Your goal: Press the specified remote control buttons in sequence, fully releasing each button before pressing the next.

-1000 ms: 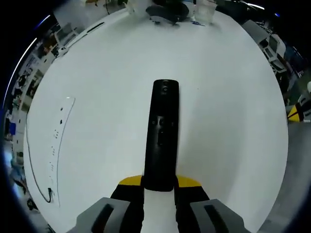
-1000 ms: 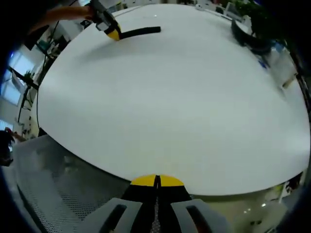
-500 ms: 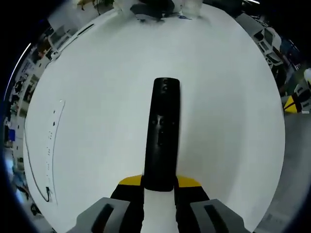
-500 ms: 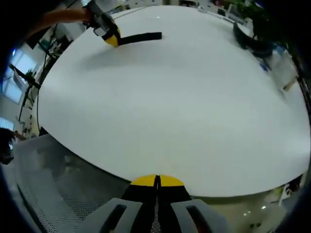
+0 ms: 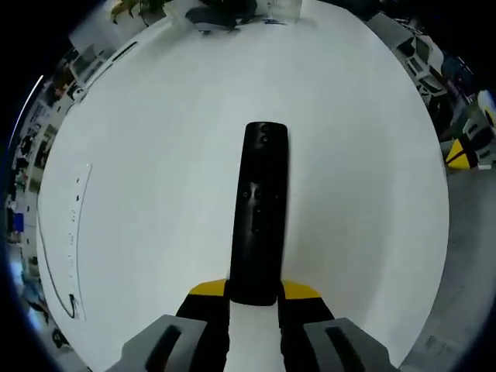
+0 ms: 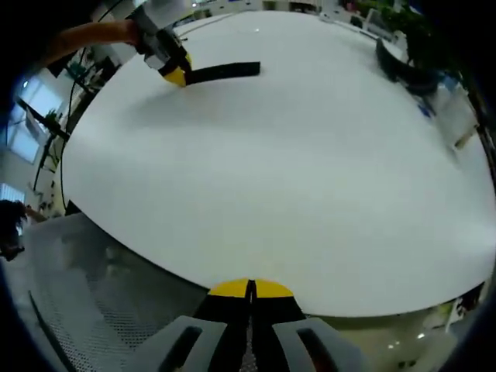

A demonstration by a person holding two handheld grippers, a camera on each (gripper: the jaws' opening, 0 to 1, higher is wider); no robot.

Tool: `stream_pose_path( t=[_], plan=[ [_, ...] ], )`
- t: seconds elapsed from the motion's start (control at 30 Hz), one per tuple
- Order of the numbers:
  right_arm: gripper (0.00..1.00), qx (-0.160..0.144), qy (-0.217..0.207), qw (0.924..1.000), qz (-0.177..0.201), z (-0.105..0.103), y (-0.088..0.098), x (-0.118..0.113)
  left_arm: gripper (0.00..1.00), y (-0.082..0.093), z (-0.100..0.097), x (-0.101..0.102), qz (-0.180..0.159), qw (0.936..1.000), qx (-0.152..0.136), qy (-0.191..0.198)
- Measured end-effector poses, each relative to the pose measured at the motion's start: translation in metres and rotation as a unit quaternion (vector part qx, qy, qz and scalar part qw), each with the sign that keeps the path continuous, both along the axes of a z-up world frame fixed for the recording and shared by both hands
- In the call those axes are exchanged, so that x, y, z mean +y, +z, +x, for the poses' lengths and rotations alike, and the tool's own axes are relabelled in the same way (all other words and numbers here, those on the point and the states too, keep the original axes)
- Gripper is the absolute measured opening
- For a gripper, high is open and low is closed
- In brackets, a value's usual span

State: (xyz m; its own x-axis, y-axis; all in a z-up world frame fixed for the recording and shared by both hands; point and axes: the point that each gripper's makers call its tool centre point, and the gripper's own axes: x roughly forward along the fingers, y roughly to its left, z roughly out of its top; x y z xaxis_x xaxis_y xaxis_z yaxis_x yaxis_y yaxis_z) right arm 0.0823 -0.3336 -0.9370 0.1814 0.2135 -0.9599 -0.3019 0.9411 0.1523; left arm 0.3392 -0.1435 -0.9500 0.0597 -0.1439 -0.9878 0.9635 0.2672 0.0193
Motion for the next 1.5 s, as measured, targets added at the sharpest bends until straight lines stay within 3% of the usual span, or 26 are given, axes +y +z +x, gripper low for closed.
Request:
stream_pose_path(
  t=[1.5],
  plan=[
    [0.0,-0.031,0.03,0.9991,-0.001,0.005,0.006,0.004,0.22,-0.002,-0.075,-0.006,0.014,0.9999,0.002,-0.005]
  ],
)
